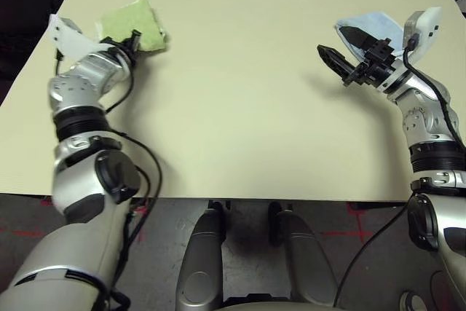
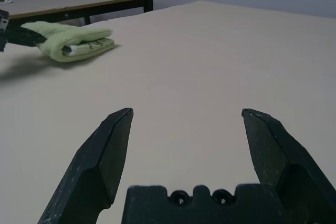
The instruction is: Fold the towel and set it aside.
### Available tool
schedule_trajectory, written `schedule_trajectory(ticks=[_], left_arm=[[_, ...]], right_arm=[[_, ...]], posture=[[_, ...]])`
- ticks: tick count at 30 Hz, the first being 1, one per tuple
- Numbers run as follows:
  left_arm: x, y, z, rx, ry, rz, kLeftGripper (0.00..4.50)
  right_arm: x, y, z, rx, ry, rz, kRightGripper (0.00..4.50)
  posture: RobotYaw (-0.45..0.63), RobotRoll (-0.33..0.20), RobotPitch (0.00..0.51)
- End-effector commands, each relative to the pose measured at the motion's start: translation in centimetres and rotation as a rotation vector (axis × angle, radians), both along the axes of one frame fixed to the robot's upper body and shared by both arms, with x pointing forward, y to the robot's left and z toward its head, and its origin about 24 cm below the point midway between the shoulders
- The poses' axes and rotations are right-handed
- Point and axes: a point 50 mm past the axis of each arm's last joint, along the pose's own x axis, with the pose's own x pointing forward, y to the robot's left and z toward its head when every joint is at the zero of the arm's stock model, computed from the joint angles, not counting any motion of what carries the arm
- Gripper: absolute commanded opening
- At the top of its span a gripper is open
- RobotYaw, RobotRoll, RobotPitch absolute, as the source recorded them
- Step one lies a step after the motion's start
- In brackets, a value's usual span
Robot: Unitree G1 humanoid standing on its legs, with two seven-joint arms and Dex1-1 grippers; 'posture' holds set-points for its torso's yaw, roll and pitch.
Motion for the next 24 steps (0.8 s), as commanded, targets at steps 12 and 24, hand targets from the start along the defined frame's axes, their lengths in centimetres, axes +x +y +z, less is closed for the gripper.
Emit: schedule_trajectory(ticks=[12, 24], left_arm=[[-1.3, 1.8, -4.0, 0.055, 0.192, -0.153, 0.03], [-1.8, 4.2, -2.6, 0.089, 0.132, -0.043, 0.03]], right_arm=[[-0.1, 0.3, 0.1, -0.028, -0.006, 0.031, 4.5], [-0.2, 0.6, -0.2, -0.036, 0.002, 0.048, 4.5]], posture=[[0.1, 0.0, 0.266], [0.12, 0.0, 0.272]])
